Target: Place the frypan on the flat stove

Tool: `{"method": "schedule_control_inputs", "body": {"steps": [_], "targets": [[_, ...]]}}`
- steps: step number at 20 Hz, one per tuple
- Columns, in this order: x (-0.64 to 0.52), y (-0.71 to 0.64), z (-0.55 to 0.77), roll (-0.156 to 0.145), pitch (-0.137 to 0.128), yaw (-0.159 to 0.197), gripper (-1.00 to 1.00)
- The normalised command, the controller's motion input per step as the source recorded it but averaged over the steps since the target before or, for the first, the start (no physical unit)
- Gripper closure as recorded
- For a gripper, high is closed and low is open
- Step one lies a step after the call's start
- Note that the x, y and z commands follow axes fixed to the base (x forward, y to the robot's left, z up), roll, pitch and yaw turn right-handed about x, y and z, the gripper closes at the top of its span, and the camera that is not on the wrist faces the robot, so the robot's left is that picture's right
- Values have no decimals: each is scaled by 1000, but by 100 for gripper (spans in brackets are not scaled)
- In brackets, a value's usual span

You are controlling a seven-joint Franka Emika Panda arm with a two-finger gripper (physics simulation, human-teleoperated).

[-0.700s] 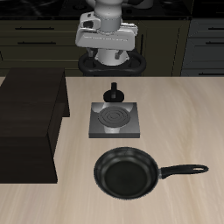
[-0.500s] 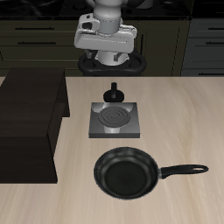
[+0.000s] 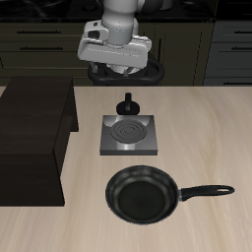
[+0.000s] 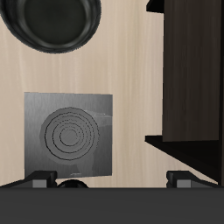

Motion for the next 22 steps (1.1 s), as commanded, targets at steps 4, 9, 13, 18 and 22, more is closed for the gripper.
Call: {"method": "schedule_control_inputs", "body": {"steps": [4, 9, 13, 18, 22], "targets": [[484, -70, -55, -4, 18, -26, -100], [292, -41, -33, -7, -8, -31, -100], [319, 11, -62, -12, -3, -2, -100], [230, -8, 3, -14, -4, -15, -100], [268, -15, 3, -4, -7, -8, -100]]}}
